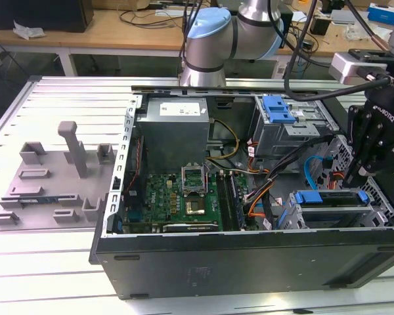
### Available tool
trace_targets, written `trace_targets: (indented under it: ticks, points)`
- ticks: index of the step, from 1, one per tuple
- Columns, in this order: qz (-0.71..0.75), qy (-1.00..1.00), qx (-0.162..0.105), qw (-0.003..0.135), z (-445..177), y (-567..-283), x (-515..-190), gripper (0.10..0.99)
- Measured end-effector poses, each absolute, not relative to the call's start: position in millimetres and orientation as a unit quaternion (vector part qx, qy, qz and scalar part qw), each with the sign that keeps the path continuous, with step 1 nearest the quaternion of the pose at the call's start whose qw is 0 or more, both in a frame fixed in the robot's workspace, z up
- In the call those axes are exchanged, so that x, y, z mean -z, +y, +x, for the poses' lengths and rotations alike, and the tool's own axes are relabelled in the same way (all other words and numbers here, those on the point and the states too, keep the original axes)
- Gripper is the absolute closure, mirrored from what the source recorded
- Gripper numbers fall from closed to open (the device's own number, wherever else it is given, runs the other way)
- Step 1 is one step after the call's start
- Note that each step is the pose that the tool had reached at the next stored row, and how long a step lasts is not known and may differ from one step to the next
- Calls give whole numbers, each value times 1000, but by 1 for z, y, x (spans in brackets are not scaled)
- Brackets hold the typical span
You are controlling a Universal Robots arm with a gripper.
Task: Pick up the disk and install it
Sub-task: 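Insert the first disk wire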
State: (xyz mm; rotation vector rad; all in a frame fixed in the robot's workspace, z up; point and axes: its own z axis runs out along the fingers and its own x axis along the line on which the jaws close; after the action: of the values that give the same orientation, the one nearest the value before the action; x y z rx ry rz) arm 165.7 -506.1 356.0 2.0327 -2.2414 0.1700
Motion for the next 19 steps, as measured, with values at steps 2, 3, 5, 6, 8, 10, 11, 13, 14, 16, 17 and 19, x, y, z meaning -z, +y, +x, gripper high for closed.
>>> trace_targets:
  ticks: [2,3,5,6,8,10,11,13,14,16,17,19]
  points:
    - [670,-738,-56,55,166,-506,-355,922]
    - [670,-738,-56,55,166,-506,-355,922]
    - [670,-738,-56,55,166,-506,-354,922]
    - [670,-738,-56,55,166,-506,-354,922]
    - [670,-738,-56,55,166,-506,-353,922]
    - [670,-738,-56,55,166,-506,-353,922]
    - [671,-738,-56,55,166,-506,-352,922]
    - [671,-737,-56,55,166,-506,-352,922]
    - [671,-737,-56,55,166,-506,-351,922]
    - [673,-736,-56,55,166,-506,-351,922]
    - [673,-735,-56,55,166,-506,-351,922]
    - [674,-735,-56,55,166,-506,-351,922]
